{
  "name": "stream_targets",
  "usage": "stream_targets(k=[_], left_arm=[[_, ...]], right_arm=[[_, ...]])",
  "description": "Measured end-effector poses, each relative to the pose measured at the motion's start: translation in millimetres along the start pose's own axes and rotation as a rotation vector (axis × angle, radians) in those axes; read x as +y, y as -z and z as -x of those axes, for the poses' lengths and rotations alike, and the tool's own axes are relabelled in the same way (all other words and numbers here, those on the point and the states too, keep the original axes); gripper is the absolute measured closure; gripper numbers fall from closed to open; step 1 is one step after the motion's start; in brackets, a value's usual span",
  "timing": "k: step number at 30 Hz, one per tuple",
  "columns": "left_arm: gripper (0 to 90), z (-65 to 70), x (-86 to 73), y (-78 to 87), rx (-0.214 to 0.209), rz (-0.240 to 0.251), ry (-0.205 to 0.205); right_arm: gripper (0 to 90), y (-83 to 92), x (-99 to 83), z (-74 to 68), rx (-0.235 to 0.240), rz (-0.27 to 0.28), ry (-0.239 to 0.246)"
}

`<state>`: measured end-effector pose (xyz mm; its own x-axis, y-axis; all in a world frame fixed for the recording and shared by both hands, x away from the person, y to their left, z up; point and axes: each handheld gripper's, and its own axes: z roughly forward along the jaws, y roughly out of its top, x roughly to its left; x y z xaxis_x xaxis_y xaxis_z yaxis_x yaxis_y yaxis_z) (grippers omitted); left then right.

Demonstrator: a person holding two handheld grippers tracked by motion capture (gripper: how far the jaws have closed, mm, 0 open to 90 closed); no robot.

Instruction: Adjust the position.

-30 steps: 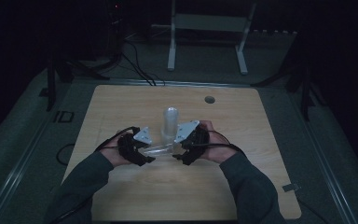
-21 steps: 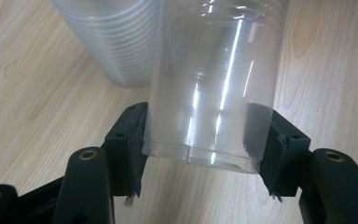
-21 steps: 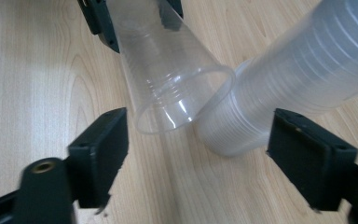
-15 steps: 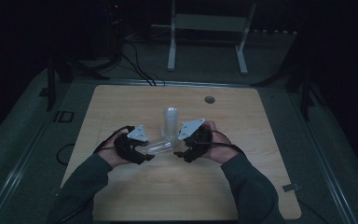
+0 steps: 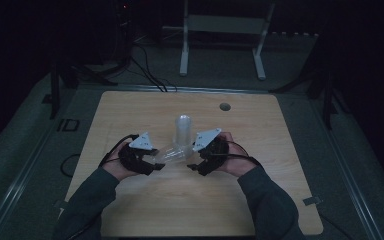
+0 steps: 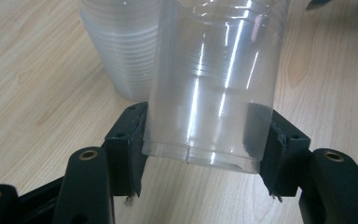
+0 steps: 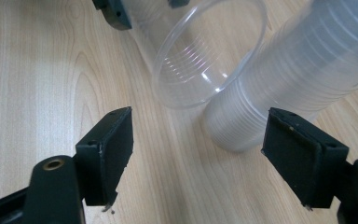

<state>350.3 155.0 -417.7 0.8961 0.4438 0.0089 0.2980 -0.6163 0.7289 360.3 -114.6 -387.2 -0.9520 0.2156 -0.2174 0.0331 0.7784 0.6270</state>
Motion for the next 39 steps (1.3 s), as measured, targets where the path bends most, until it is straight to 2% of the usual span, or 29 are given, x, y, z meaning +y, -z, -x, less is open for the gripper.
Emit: stream_targets(k=[5,17,33,39], left_arm=[[41.3,0.2,-3.8,1.1,0.001,0.032,0.013],[41.3,-3.7,-15.4,10.4,0.005,0.158,0.079],[41.3,-4.8,-20.1,11.1,0.007,0.213,0.105],[41.3,-6.1,-23.1,12.1,0.004,0.245,0.122]], right_arm=[[24.1,-1.4,-1.7,0.0,0.005,0.001,-0.001],[25.6,-2.9,-6.5,-1.4,0.021,0.033,-0.03],[25.7,-8.4,-7.6,-3.3,0.016,0.094,-0.069],[25.7,-8.1,-8.9,-2.2,0.013,0.134,-0.111]])
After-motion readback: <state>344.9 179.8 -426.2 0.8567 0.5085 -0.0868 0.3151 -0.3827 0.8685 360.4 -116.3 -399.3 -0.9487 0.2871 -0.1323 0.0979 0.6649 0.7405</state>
